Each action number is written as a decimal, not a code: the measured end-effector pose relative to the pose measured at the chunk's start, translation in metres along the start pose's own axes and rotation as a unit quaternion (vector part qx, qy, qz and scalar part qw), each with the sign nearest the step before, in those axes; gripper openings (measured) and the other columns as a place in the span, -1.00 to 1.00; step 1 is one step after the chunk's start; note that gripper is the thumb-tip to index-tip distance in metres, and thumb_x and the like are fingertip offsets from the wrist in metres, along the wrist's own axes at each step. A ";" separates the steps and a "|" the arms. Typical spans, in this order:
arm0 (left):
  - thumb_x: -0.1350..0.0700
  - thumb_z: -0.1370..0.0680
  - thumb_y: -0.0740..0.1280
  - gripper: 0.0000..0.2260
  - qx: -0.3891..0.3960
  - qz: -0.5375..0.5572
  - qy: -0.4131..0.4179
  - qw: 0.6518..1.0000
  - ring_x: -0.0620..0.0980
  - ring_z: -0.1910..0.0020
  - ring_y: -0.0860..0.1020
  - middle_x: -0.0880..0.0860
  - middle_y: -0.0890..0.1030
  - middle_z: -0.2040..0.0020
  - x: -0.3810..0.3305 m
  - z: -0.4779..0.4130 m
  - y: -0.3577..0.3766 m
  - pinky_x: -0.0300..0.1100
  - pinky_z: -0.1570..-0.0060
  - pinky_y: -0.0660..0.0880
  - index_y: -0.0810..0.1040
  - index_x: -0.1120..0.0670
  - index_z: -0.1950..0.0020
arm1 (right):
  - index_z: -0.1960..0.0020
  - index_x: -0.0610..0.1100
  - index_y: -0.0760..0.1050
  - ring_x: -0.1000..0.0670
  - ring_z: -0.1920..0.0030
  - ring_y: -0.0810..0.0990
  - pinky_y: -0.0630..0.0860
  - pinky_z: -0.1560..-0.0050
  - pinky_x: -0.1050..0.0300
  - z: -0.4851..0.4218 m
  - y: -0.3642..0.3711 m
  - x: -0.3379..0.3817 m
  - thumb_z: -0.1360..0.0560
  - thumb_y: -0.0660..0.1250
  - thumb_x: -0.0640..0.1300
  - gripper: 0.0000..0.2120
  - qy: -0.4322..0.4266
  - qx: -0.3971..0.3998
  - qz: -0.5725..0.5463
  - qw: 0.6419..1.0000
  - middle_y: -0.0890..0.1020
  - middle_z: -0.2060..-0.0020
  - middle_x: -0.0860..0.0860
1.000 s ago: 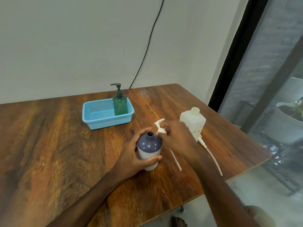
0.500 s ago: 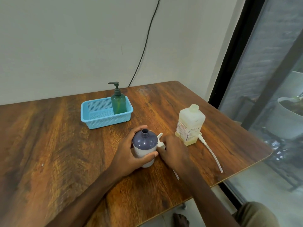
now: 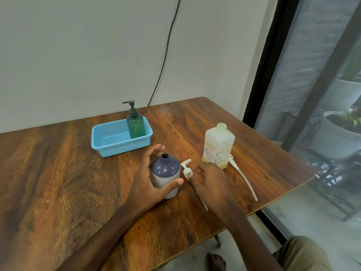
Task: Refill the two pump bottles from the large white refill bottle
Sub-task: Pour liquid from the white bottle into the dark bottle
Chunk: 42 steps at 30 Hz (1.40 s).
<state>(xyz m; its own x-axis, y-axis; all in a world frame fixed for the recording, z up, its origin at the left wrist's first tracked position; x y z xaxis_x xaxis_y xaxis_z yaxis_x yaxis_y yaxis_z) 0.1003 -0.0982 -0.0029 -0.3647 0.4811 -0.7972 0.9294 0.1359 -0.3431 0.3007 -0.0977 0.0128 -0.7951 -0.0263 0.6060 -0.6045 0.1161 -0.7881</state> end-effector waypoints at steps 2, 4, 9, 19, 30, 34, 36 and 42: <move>-0.05 -0.33 0.68 -0.09 0.002 -0.005 -0.010 1.000 -0.07 -0.44 0.49 -0.13 0.47 -0.46 0.000 0.000 0.001 -0.08 -0.37 0.54 0.30 -0.03 -0.57 | -0.38 0.03 0.53 0.02 -0.30 0.56 0.47 -0.35 0.05 0.007 -0.011 -0.007 -0.56 0.42 0.10 -0.58 0.013 -0.032 -0.033 0.999 0.59 -0.33 0.10; -0.12 -0.31 0.68 -0.10 0.007 -0.017 -0.023 1.000 -0.13 -0.41 0.50 -0.18 0.48 -0.43 0.001 0.001 0.001 -0.09 -0.34 0.57 0.31 -0.10 -0.55 | -0.28 0.03 0.59 0.05 -0.20 0.61 0.59 -0.27 0.02 0.011 -0.023 -0.017 -0.53 0.47 0.04 -0.67 0.019 -0.082 -0.089 0.992 0.63 -0.25 0.11; -0.35 -0.24 0.63 -0.11 0.017 -0.022 -0.068 0.997 -0.23 -0.33 0.53 -0.24 0.51 -0.39 0.006 0.007 0.001 -0.15 -0.28 0.55 0.32 -0.29 -0.48 | -0.26 0.05 0.54 0.11 0.04 0.63 0.54 0.31 0.39 0.003 -0.048 -0.042 -0.47 0.56 -0.08 -0.60 0.071 -0.183 -0.193 0.961 0.59 -0.18 0.13; -0.17 -0.27 0.64 -0.27 0.034 -0.037 -0.130 0.990 -0.39 -0.13 0.51 -0.45 0.41 -0.21 0.000 0.005 0.009 -0.52 0.00 0.41 0.29 -0.36 -0.30 | -0.52 0.01 0.26 -0.07 -0.40 0.48 0.53 -0.29 -0.13 -0.038 -0.038 -0.039 -0.27 0.61 0.27 -0.04 0.094 -0.146 -0.180 0.968 0.46 -0.45 0.01; -0.37 -0.24 0.62 -0.22 0.041 -0.012 -0.127 0.991 -0.23 -0.29 0.58 -0.28 0.60 -0.32 0.008 0.011 0.003 -0.18 -0.17 0.60 0.43 -0.32 -0.40 | -0.44 0.01 0.42 0.00 -0.30 0.58 0.62 -0.21 -0.10 -0.039 -0.038 -0.042 -0.28 0.66 0.13 -0.19 0.049 -0.163 -0.193 0.966 0.58 -0.35 0.07; -0.28 -0.27 0.66 -0.32 0.049 -0.033 -0.094 0.994 -0.34 -0.22 0.58 -0.37 0.61 -0.23 -0.001 -0.002 0.010 -0.33 -0.10 0.57 0.49 -0.31 -0.33 | -0.43 0.01 0.44 0.02 -0.28 0.58 0.59 -0.21 -0.01 -0.027 -0.053 -0.048 -0.29 0.65 0.12 -0.22 0.041 -0.133 -0.180 0.974 0.57 -0.36 0.08; -0.18 -0.30 0.67 -0.37 0.055 -0.039 -0.079 0.995 -0.40 -0.20 0.56 -0.46 0.58 -0.19 -0.007 -0.010 0.014 -0.45 -0.05 0.54 0.48 -0.34 -0.28 | -0.42 0.01 0.45 0.02 -0.26 0.59 0.60 -0.18 0.02 -0.020 -0.061 -0.050 -0.29 0.65 0.12 -0.23 0.035 -0.125 -0.169 0.977 0.57 -0.35 0.08; -0.24 -0.30 0.65 -0.29 0.069 -0.041 -0.030 0.996 -0.31 -0.25 0.58 -0.39 0.56 -0.28 -0.012 -0.021 0.027 -0.33 -0.15 0.58 0.42 -0.32 -0.36 | -0.25 0.19 0.41 0.40 0.07 0.54 0.42 0.29 0.53 0.000 -0.079 -0.051 -0.29 0.65 0.07 -0.37 -0.043 -0.131 -0.144 0.980 0.50 -0.01 0.38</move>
<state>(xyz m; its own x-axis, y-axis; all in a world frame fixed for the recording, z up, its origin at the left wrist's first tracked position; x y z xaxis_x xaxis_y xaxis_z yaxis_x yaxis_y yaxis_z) 0.1309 -0.0826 0.0081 -0.4458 0.4204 -0.7903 0.8812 0.0509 -0.4700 0.3891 -0.1055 0.0445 -0.6010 -0.1787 0.7790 -0.7804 0.3415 -0.5237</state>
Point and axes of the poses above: each hand's wrist, its own z-axis away from the middle knuckle, its own y-axis out of the palm, x = y × z, the point moved 1 cm from there along -z, towards the middle knuckle
